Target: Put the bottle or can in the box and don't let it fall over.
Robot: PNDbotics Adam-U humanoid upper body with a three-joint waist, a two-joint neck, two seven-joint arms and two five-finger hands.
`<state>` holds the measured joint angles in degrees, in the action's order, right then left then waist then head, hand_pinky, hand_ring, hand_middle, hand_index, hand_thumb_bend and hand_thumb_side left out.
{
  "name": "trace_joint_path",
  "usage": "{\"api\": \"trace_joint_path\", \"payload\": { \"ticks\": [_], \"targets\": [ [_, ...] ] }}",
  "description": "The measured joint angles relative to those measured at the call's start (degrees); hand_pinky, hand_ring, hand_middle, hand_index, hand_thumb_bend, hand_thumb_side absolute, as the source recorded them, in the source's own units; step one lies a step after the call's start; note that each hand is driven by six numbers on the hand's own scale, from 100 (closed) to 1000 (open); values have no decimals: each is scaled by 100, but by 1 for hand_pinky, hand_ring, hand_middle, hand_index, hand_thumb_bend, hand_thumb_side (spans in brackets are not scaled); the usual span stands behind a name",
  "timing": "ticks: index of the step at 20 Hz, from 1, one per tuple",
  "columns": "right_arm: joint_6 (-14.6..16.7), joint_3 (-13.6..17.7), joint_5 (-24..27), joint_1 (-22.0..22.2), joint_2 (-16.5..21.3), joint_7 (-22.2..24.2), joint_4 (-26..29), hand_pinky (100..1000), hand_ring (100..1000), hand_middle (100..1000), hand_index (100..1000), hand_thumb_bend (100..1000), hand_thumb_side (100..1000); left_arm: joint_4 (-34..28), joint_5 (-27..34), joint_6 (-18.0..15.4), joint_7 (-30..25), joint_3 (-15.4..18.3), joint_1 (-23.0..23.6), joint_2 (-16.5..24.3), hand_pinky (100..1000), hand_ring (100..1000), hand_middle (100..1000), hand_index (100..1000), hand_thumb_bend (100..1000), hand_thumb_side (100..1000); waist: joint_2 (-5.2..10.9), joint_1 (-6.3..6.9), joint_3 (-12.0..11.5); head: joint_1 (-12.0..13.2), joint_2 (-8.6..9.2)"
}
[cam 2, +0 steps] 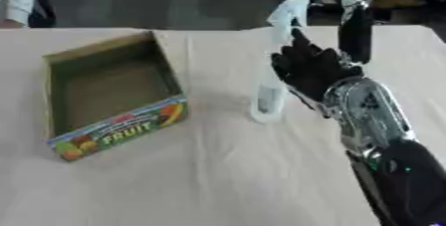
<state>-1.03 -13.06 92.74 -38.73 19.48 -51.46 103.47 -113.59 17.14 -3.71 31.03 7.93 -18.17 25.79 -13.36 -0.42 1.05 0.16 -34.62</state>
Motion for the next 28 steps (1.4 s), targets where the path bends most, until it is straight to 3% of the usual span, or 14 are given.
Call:
{"api": "trace_joint_path", "payload": {
  "ticks": [18, 28],
  "targets": [
    [-37, 69, 233, -485, 188, 185, -236, 100, 100, 100, 923, 375, 696, 0, 40, 19, -23, -31, -1, 0, 1000, 1000, 1000, 931, 185, 826, -38, 29, -16, -71, 28],
    [-275, 212, 285, -1416, 304, 95, 173, 100, 100, 100, 938, 360, 674, 0, 40, 20, -24, -31, 4, 0, 1000, 1000, 1000, 930, 186, 824, -35, -6, -14, -71, 12]
  ]
}}
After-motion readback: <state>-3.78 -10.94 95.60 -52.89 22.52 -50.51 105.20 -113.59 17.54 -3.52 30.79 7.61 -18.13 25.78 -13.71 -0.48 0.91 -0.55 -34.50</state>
